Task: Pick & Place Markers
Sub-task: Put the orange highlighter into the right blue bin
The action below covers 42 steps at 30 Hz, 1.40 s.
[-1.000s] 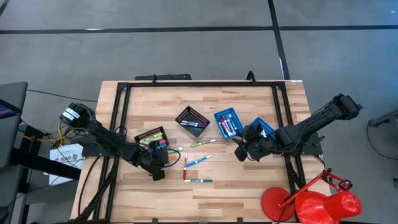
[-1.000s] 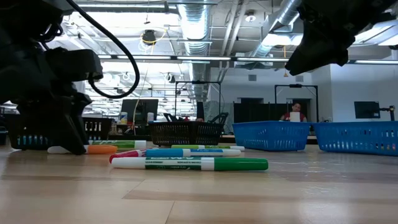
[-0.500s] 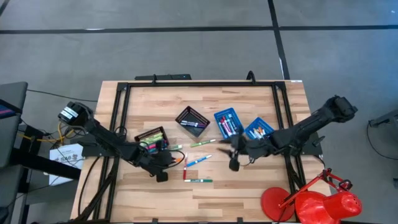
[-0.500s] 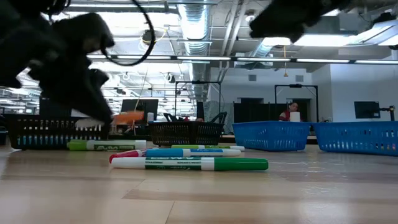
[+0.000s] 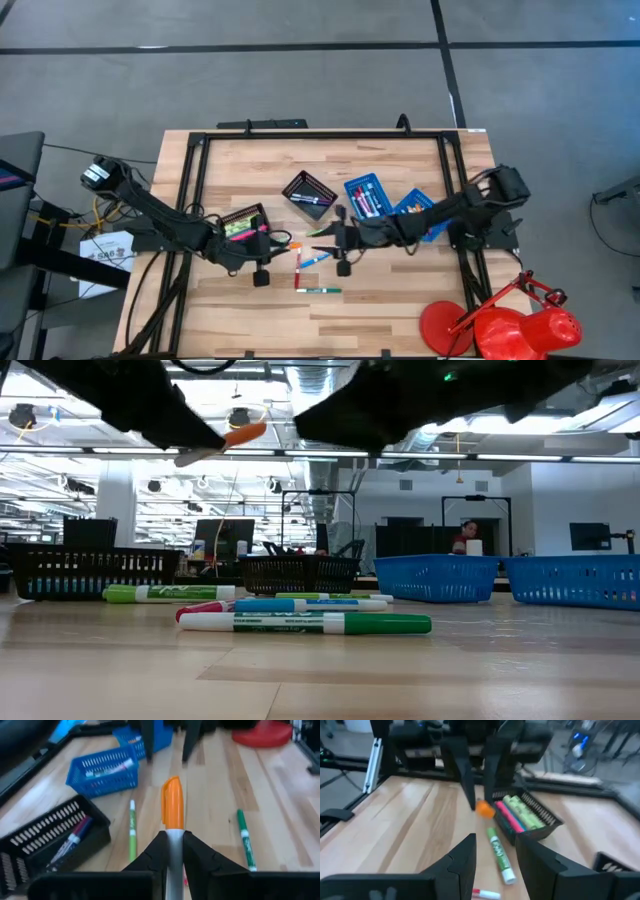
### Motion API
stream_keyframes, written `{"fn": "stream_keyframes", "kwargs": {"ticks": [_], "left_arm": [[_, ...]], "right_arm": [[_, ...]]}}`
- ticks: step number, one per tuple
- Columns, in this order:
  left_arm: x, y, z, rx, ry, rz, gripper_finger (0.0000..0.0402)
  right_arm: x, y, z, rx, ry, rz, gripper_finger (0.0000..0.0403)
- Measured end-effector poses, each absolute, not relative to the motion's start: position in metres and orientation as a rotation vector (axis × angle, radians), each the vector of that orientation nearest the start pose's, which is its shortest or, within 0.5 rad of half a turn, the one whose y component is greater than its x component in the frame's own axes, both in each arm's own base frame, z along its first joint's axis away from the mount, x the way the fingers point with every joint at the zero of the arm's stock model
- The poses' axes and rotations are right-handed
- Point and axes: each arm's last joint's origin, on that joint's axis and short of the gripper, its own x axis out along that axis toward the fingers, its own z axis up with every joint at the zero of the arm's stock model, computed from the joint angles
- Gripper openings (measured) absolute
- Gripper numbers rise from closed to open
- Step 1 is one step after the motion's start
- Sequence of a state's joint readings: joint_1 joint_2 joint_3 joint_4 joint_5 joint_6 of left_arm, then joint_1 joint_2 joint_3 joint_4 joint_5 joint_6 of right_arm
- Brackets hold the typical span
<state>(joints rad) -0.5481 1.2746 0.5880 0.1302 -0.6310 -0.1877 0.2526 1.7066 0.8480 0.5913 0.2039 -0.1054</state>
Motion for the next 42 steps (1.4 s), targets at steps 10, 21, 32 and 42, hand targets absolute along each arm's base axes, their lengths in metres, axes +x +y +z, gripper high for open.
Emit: {"fn": "stream_keyframes", "kwargs": {"ticks": [10, 21, 32, 42], "left_arm": [[0.223, -0.116, 0.2, 0.12, 0.428, 0.128, 0.0041], [0.223, -0.116, 0.201, 0.129, 0.412, 0.132, 0.0042], [0.224, -0.116, 0.202, 0.126, 0.404, 0.132, 0.005], [0.224, -0.116, 0.203, 0.118, 0.398, 0.142, 0.0093]], "right_arm": [[0.389, 0.088, 0.187, -0.148, 0.256, 0.091, 0.0129], [0.395, 0.09, 0.189, -0.141, 0.275, 0.09, 0.011], [0.395, 0.09, 0.189, -0.161, 0.284, 0.095, 0.0041], [0.395, 0.09, 0.191, -0.159, 0.273, 0.092, 0.0041]]}}
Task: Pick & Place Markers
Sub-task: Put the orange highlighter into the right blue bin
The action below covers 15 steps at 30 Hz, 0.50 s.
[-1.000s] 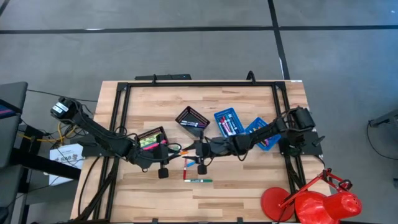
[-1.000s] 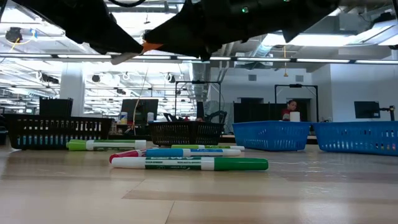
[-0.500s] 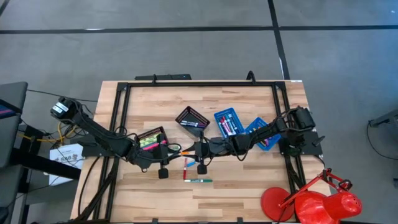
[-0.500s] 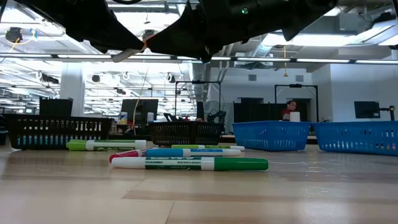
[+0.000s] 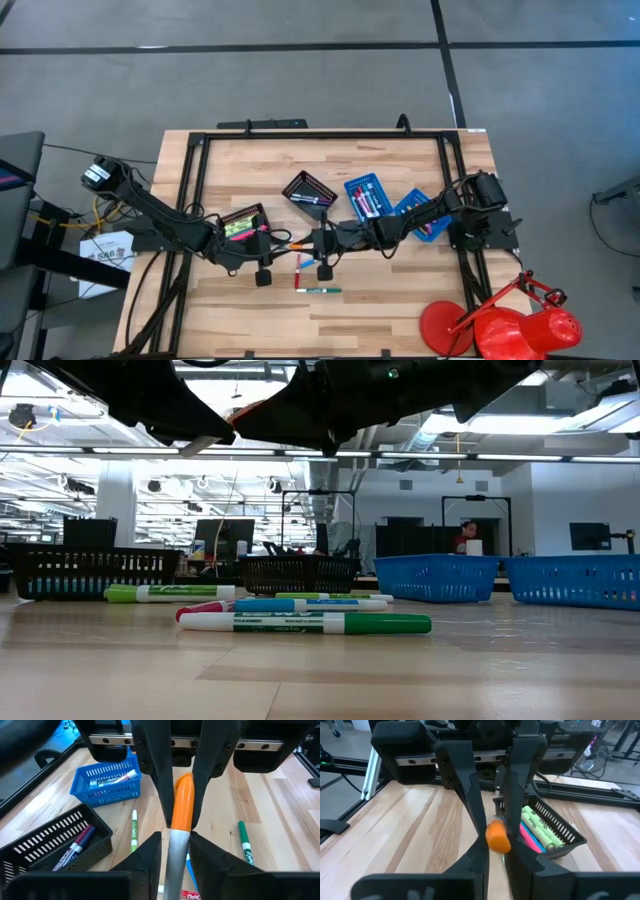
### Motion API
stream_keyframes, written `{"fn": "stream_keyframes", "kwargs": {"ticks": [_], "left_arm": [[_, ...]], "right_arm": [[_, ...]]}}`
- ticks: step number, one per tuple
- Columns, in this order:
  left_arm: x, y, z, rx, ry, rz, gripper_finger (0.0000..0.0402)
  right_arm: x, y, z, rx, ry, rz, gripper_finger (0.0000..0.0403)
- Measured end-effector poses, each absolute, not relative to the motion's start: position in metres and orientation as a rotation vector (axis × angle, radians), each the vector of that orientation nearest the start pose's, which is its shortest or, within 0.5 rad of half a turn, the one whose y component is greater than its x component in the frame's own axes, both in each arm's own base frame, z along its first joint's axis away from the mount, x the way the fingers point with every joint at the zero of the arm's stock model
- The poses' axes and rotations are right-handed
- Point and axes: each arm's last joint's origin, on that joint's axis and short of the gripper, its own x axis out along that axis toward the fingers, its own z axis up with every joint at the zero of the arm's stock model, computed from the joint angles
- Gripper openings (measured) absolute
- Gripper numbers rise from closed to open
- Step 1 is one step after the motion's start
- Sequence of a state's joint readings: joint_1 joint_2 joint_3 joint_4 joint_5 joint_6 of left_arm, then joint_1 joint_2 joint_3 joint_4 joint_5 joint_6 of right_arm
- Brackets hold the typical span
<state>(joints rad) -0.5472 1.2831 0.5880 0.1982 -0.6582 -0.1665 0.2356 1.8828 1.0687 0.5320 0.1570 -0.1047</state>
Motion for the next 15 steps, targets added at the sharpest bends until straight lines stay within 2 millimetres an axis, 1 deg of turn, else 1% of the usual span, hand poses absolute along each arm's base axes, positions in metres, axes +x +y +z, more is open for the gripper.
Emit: {"fn": "stream_keyframes", "kwargs": {"ticks": [4, 9, 12, 15], "left_arm": [[0.2239, -0.1157, 0.2026, 0.118, 0.398, 0.142, 0.01], [0.2238, -0.1152, 0.2027, 0.125, 0.395, 0.16, 0.0101], [0.2237, -0.1152, 0.2026, 0.125, 0.395, 0.16, 0.0094], [0.2237, -0.1152, 0.2026, 0.122, 0.396, 0.159, 0.0076]], "right_arm": [[0.3953, 0.0902, 0.1909, -0.159, 0.273, 0.093, 0.0029], [0.3946, 0.0899, 0.1887, -0.164, 0.297, 0.093, 0.0002], [0.3944, 0.0898, 0.1882, -0.158, 0.304, 0.092, 0.0005], [0.3928, 0.0873, 0.1822, -0.136, 0.371, 0.084, 0.0019]]}}
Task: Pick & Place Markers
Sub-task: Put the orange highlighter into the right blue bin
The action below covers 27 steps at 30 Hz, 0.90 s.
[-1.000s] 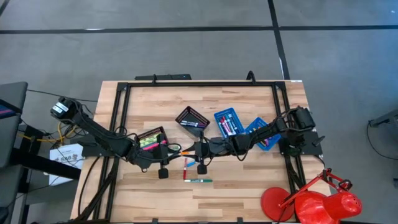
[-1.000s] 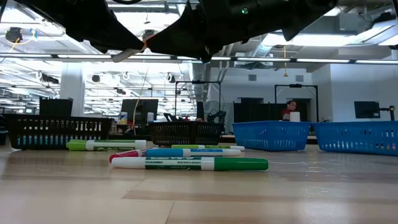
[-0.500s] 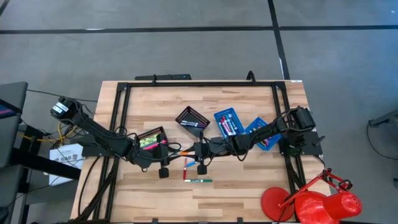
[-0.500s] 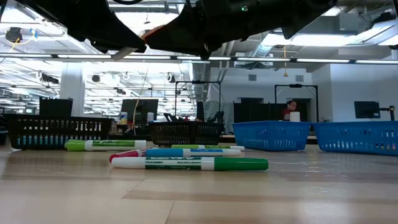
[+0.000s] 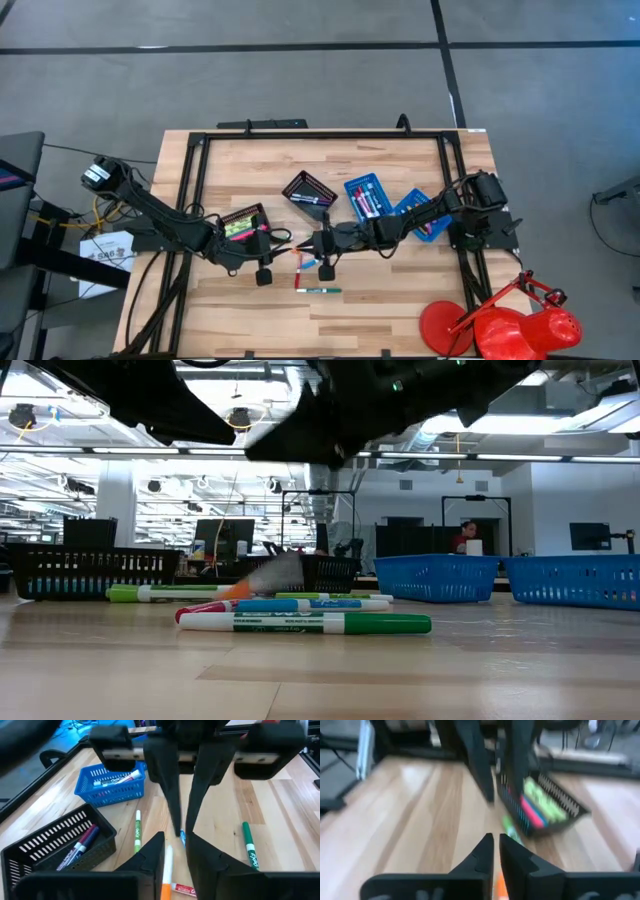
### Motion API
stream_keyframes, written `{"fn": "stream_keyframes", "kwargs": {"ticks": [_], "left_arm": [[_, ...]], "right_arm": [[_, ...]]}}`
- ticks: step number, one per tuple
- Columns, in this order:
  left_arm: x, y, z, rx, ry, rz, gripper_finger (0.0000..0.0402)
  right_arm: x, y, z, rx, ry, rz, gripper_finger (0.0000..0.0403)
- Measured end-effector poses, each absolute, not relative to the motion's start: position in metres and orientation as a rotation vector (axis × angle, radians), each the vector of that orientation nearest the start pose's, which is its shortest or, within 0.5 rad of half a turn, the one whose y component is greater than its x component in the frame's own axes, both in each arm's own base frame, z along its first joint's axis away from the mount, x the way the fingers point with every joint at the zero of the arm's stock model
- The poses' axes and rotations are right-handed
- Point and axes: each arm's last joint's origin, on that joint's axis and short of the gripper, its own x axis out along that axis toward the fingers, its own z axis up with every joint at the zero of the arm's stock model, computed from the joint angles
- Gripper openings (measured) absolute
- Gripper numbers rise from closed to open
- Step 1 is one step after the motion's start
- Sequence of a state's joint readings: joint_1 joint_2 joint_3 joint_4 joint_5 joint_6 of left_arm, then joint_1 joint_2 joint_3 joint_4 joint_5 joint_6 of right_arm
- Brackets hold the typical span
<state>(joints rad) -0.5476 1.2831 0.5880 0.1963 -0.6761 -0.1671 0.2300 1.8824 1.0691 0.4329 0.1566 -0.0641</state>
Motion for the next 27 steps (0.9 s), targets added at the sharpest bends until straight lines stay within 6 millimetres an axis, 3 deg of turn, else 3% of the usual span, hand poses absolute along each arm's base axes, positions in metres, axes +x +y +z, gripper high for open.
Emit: {"fn": "stream_keyframes", "kwargs": {"ticks": [7, 13, 21, 27], "left_arm": [[0.224, -0.116, 0.202, 0.113, 0.399, 0.141, 0.0053], [0.224, -0.116, 0.202, 0.112, 0.399, 0.14, 0.0058], [0.224, -0.116, 0.203, 0.11, 0.398, 0.14, 0.0061], [0.224, -0.116, 0.203, 0.11, 0.397, 0.139, 0.0062]], "right_arm": [[0.386, 0.069, 0.162, -0.094, 0.597, 0.029, 0.0088], [0.387, 0.059, 0.16, -0.006, 0.622, 0.025, 0.0139], [0.385, 0.07, 0.159, 0.018, 0.643, 0.14, 0.0141], [0.389, 0.073, 0.131, 0.002, 0.707, 0.152, 0.0133]]}}
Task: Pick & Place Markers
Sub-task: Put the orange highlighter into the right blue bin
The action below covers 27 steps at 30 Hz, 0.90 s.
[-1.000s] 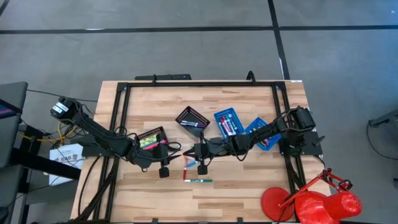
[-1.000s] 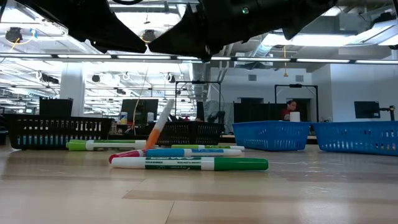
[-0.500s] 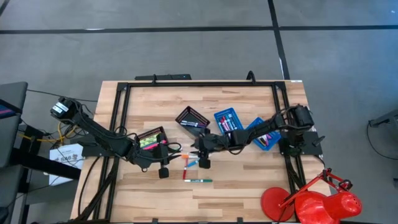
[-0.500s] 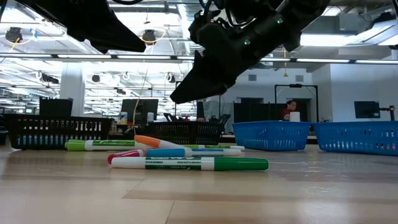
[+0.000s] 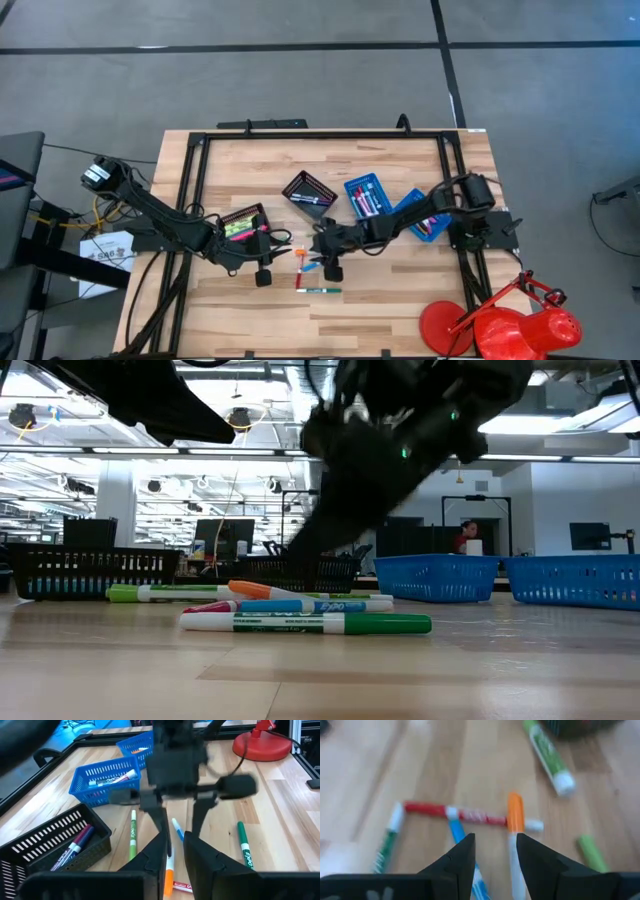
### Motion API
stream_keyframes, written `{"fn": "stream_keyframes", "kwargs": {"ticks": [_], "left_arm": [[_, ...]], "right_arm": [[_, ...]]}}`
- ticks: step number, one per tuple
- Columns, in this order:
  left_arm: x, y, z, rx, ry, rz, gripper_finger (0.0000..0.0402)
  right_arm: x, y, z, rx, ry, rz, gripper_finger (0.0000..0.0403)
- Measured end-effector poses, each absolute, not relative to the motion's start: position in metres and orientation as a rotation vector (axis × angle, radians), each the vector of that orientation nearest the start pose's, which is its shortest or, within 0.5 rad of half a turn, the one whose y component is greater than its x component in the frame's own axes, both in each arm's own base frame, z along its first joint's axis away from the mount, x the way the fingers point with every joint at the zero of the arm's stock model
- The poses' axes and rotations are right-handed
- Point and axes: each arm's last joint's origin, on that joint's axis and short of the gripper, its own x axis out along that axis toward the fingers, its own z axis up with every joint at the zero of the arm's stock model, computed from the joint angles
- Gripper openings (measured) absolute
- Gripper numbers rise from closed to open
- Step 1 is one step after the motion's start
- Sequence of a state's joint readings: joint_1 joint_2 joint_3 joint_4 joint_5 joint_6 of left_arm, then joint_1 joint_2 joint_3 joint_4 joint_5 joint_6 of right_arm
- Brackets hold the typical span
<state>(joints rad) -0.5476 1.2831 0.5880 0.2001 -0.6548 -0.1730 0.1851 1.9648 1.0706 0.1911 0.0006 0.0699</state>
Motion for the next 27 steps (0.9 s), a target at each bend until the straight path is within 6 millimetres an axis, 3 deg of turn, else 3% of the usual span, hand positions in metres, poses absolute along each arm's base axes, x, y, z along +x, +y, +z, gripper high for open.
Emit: {"fn": "stream_keyframes", "kwargs": {"ticks": [3, 8, 19, 27], "left_arm": [[0.224, -0.116, 0.203, 0.104, 0.394, 0.14, 0.0061], [0.224, -0.116, 0.203, 0.096, 0.394, 0.142, 0.0062], [0.224, -0.116, 0.202, 0.097, 0.395, 0.142, 0.0059], [0.224, -0.116, 0.202, 0.096, 0.395, 0.142, 0.0059]], "right_arm": [[0.39, 0.066, 0.119, 0.004, 0.747, 0.135, 0.0136], [0.394, 0.057, 0.116, 0.015, 0.744, 0.111, 0.0141], [0.403, 0.059, 0.093, 0.0, 0.769, 0.199, 0.0113], [0.411, 0.058, 0.102, -0.017, 0.792, 0.204, 0.0033]]}}
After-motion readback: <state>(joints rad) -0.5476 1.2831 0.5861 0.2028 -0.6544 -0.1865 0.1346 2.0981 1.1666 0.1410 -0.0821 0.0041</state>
